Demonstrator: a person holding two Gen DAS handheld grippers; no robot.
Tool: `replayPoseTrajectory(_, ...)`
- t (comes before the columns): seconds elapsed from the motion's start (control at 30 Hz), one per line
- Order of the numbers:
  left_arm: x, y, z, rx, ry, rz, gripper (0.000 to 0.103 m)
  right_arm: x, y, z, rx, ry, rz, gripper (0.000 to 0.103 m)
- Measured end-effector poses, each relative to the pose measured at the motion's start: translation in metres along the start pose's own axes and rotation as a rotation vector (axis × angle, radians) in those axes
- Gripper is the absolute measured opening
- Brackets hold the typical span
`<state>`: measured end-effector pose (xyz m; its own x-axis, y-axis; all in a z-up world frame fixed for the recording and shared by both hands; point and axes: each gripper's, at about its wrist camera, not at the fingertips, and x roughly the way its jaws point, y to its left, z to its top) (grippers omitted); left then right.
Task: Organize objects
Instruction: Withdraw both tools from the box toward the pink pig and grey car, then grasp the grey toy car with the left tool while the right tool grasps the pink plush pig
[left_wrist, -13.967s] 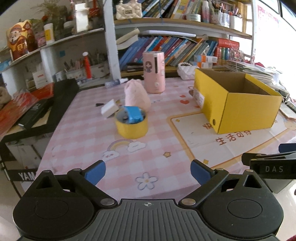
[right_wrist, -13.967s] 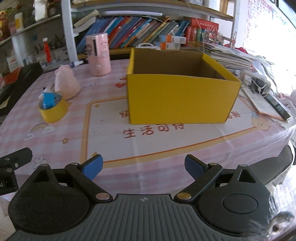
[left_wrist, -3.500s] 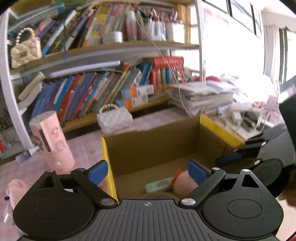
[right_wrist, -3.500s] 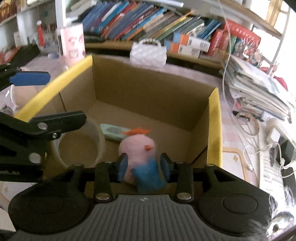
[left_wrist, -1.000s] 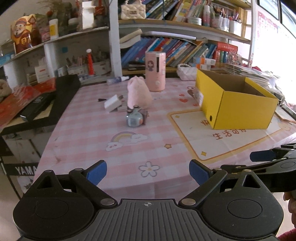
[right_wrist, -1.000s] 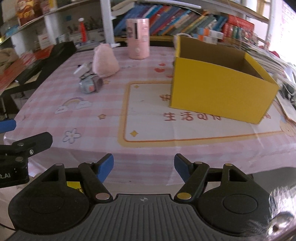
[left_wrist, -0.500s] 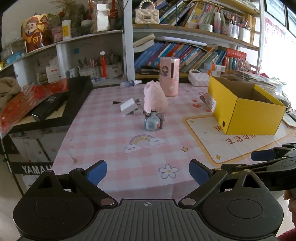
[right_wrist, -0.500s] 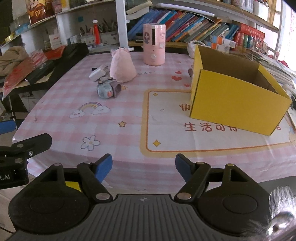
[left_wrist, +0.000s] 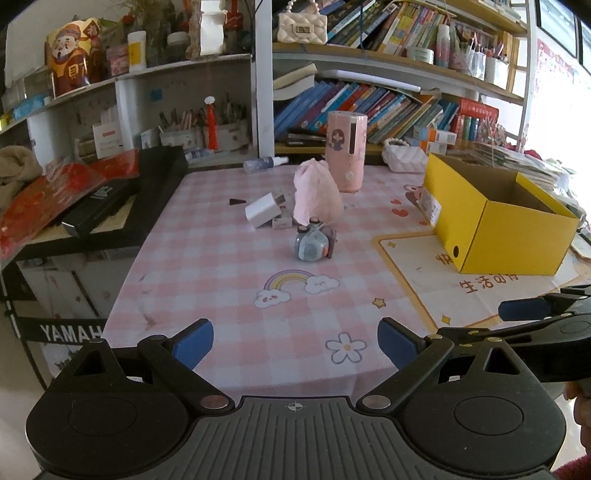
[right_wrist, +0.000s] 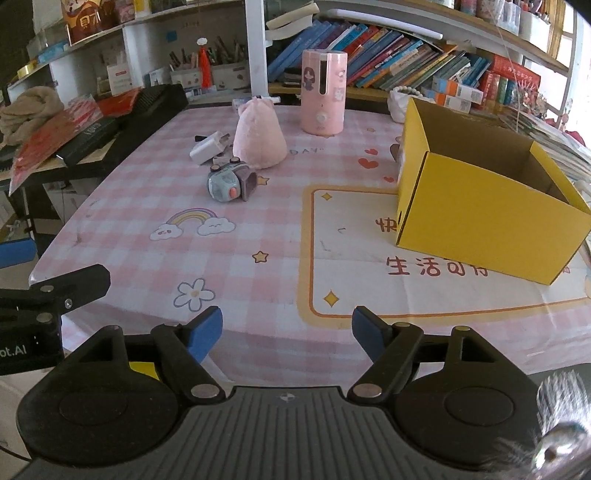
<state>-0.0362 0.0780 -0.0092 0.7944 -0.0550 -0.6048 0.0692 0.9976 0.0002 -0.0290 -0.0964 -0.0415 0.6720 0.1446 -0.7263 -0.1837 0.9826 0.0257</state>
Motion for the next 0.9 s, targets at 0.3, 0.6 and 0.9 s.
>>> replayPoseTrajectory(0.3,0.026,0.003,0.022,-0.014,-0.011,0.011,0.097,0.022,-0.008,0.028,-0.008,-0.014,0.019,0.076)
replayPoseTrajectory(0.6,0.057,0.002,0.044,-0.040,-0.006,0.034,0.097,0.051,-0.018,0.066,-0.028,-0.024,0.038,0.077)
replayPoseTrajectory(0.9,0.083,-0.003,0.062,-0.058,0.004,0.056,0.097,0.079,-0.031,0.097,-0.050,-0.024,0.063,0.077)
